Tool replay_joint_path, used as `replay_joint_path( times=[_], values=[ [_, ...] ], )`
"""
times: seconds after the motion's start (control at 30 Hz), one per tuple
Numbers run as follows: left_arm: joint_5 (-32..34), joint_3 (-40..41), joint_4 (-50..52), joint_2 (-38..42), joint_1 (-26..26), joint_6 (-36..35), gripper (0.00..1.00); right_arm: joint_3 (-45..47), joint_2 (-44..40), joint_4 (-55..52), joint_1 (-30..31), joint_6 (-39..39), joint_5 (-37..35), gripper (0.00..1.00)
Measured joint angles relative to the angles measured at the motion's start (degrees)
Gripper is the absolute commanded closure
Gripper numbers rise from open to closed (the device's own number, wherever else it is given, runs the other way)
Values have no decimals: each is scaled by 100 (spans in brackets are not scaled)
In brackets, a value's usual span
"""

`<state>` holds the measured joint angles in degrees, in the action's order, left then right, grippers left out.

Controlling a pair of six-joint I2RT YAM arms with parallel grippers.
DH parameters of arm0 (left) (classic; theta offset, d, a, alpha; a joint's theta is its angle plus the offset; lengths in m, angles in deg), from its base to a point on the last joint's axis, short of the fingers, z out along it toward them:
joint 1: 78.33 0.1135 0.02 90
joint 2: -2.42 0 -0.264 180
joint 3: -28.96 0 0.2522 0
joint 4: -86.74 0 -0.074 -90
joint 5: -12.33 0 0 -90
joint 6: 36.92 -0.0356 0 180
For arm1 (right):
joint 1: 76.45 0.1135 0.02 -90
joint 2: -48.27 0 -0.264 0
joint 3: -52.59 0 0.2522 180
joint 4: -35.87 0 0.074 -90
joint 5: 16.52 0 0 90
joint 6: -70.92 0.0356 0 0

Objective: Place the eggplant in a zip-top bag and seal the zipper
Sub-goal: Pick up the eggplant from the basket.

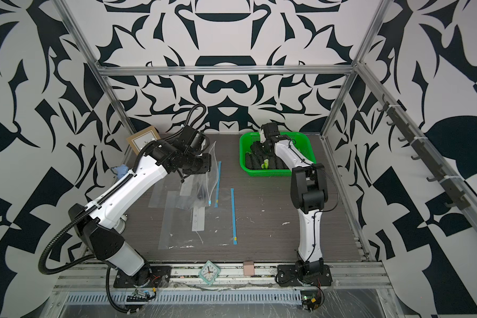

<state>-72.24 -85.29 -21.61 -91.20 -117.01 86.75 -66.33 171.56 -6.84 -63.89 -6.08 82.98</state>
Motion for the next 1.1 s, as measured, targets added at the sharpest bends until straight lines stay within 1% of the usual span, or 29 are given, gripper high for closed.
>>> replay_joint_path(
  times=[0.3,0.53,0.67,0.8,1.0,1.1],
  values=[
    [-35,0,-46,0,4,2,100,-857,734,-118,31,-109,-232,53],
    [-52,0,-90,0,4,15,100,-1473,1309,-234,153,-140,-407,55],
    [-57,0,-111,0,4,22,100,-1700,1532,-291,221,-144,-592,54],
    [-59,0,-111,0,4,28,100,-1816,1624,-302,258,-173,-787,49],
    [-66,0,-114,0,7,46,100,-1847,1746,-299,345,-240,-1093,48],
    [-76,0,-116,-7,7,46,100,-1915,1799,-302,367,-256,-1169,49]
  ],
)
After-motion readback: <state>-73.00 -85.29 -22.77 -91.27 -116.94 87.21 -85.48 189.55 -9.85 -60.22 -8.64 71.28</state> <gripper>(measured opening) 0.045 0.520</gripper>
